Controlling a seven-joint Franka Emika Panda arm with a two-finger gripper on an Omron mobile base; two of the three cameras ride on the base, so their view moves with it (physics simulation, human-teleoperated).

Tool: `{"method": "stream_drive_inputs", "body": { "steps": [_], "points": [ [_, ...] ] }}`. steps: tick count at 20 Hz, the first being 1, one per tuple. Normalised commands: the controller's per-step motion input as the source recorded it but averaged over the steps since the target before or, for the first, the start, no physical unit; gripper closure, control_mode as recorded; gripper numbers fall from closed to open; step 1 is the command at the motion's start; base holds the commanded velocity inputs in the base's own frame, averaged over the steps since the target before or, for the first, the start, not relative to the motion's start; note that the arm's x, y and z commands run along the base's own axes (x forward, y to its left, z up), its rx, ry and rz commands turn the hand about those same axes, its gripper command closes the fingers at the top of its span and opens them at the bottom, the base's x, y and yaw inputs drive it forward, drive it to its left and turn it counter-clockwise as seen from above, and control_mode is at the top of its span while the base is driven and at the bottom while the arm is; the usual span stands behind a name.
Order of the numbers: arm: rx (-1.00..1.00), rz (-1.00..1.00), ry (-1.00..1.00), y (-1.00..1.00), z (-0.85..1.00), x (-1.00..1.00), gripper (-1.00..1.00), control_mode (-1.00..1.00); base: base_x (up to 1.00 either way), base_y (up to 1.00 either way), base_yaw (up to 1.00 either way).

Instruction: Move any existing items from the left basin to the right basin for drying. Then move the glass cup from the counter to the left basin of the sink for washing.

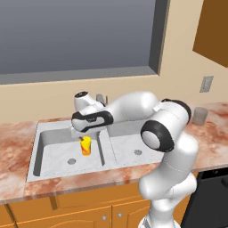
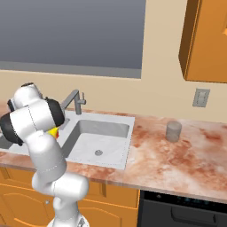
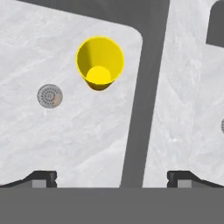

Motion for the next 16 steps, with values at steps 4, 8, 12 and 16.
{"method": "stream_drive_inputs", "body": {
  "steps": [4,8,12,16],
  "points": [
    [0.00,0.00,0.00,0.11,-0.13,0.22,-1.00,-1.00,0.00,0.00,0.00],
    [0.00,0.00,0.00,0.11,-0.10,0.24,-1.00,-1.00,0.00,0.00,0.00],
    [0.00,0.00,0.00,0.09,-0.09,0.26,-1.00,-1.00,0.00,0.00,0.00],
    [0.00,0.00,0.00,0.11,-0.12,0.26,-1.00,-1.00,0.00,0.00,0.00]
  ]
}}
